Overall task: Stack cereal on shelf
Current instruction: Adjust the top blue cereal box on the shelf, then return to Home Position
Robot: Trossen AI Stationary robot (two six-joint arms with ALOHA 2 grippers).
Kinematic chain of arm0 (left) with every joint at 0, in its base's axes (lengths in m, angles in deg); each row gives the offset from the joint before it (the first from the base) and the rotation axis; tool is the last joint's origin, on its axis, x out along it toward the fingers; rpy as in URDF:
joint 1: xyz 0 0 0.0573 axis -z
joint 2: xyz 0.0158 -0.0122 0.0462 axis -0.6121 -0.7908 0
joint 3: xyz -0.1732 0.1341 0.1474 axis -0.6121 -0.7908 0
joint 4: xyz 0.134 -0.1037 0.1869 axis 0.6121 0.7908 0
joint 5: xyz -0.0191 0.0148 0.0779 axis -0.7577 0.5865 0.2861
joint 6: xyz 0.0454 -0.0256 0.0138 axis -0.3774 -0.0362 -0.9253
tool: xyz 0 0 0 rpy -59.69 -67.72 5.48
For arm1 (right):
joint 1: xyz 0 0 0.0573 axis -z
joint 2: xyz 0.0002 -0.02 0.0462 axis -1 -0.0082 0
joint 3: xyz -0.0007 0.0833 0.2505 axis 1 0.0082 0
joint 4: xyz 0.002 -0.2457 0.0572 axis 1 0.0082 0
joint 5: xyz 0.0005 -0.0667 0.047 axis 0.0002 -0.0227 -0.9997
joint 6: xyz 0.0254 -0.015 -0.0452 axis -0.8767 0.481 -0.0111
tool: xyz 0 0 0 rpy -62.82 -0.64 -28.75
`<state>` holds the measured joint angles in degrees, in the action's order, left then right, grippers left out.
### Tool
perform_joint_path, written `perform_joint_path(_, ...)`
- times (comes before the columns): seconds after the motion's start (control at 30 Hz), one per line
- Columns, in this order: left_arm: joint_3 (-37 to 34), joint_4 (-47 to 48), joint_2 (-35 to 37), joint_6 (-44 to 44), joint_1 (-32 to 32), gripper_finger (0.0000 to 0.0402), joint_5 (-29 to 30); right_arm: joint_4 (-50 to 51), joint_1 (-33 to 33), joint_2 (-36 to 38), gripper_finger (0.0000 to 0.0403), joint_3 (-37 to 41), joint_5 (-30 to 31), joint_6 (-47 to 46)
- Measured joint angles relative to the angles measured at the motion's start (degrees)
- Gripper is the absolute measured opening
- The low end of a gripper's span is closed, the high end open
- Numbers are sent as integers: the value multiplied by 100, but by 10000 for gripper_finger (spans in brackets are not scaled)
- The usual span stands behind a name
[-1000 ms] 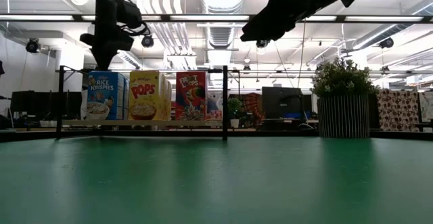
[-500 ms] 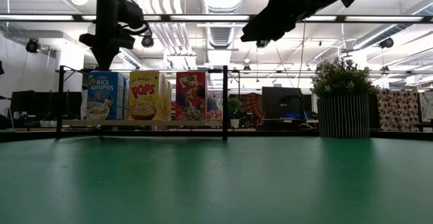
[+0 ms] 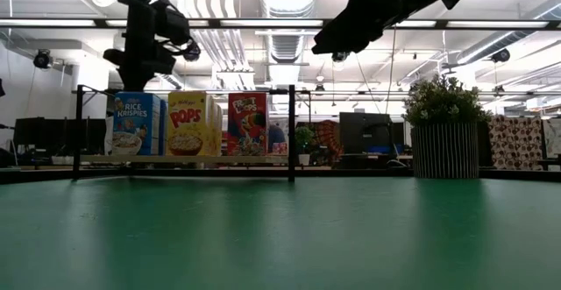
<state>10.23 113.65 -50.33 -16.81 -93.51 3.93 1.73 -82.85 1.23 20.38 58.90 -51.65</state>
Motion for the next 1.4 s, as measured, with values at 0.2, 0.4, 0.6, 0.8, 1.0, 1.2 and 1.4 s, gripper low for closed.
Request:
perform_joint_path(0.2,-3,-123,0,-37,62,0,1,0,0,1,290,0,0,1)
perform_joint_path(0.4,-3,-128,0,-44,64,0,5,0,-2,0,290,0,0,0)
perform_joint_path(0.6,75,-146,102,-46,143,0,15,0,-2,-1,290,0,0,3)
perform_joint_path(0.8,74,-519,521,-295,537,0,7,0,0,1,290,0,0,40)
perform_joint_path(1.0,-218,-1331,1295,-309,1391,0,-335,-22,-2,1,290,18,-9,435)
perform_joint_path(1.2,-1542,-3329,2622,-352,2810,0,-1489,-265,130,126,290,329,-189,896)
perform_joint_path(1.4,-2728,-4794,3727,-280,4354,0,-1544,-834,425,341,290,801,-1197,751)
